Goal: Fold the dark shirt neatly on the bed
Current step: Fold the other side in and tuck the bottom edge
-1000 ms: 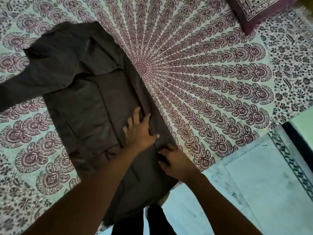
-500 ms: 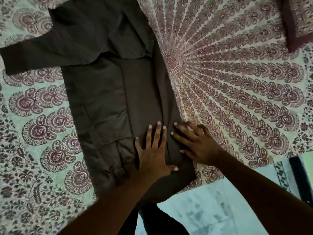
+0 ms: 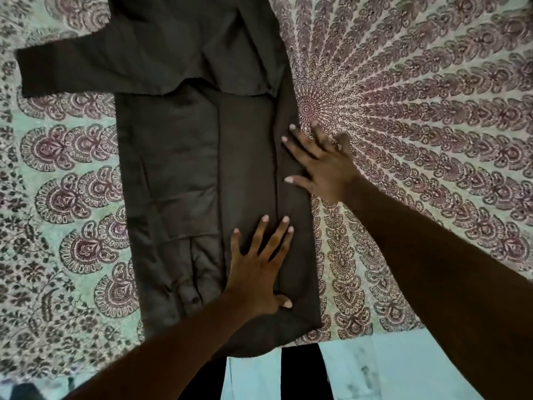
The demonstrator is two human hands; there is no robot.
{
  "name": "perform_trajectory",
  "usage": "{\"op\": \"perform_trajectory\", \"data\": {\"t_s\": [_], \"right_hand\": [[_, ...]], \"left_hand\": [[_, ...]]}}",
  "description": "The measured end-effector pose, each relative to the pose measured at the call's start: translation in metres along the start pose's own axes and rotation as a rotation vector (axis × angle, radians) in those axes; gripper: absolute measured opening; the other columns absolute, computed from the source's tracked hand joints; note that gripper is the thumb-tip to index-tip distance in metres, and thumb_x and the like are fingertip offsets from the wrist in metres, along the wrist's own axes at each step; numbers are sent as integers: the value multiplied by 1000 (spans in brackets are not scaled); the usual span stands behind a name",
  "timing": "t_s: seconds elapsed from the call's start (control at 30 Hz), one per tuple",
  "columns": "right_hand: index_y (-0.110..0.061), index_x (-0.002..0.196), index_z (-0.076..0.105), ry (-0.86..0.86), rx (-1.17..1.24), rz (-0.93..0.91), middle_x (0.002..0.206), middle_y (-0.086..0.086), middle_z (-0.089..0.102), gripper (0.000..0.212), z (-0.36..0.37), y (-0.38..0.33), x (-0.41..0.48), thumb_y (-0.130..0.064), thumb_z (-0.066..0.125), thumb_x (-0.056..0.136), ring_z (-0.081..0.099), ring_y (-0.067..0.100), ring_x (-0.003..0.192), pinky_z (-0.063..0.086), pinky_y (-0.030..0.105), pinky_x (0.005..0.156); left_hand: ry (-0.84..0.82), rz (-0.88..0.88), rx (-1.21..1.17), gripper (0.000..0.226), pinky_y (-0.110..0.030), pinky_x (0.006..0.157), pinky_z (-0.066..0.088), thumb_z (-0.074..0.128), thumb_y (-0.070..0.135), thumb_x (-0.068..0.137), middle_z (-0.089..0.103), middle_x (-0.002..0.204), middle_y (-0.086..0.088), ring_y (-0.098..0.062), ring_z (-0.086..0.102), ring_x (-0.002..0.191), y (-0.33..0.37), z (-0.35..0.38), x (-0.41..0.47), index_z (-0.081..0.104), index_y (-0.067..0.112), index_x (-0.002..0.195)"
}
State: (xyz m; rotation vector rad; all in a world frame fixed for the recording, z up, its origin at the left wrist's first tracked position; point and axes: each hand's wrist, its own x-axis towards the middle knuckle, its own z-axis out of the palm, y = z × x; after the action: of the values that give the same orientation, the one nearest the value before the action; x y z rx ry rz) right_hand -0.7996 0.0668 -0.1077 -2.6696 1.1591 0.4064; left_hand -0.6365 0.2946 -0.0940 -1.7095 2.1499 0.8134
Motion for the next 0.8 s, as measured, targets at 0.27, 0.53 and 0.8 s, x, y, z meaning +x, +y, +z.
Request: {"op": "perform_trajectory", "data": {"t_s": [0.27, 0.53, 0.8], "right_hand": [[-18, 164, 22, -4, -75, -273, 174, 2, 11, 80, 13, 5, -40, -65, 37, 101, 19, 28, 158, 28, 59, 117], [-27, 165, 15, -28, -25, -193, 174, 0, 7, 83, -11, 43, 38, -74, 22, 96, 15, 31, 159, 25, 66, 117], [-25, 165, 13, 57, -5, -118, 174, 2, 3, 77, -6, 39, 55, -67, 22, 101, 8, 27, 161, 17, 63, 122]], "left_hand": [[-57, -60, 26, 159, -74, 114, -6, 76, 83, 53, -39, 165, 5, -33, -24, 158, 9, -10, 4, -28, 26, 159], [28, 24, 70, 158, -70, 115, -8, 72, 88, 50, -25, 172, 0, -29, -21, 157, -1, -1, 7, -15, 22, 164], [199, 117, 24, 111, -62, 116, 23, 46, 90, 80, 14, 174, 1, -26, 18, 159, -36, -25, 22, 19, 25, 165]]}}
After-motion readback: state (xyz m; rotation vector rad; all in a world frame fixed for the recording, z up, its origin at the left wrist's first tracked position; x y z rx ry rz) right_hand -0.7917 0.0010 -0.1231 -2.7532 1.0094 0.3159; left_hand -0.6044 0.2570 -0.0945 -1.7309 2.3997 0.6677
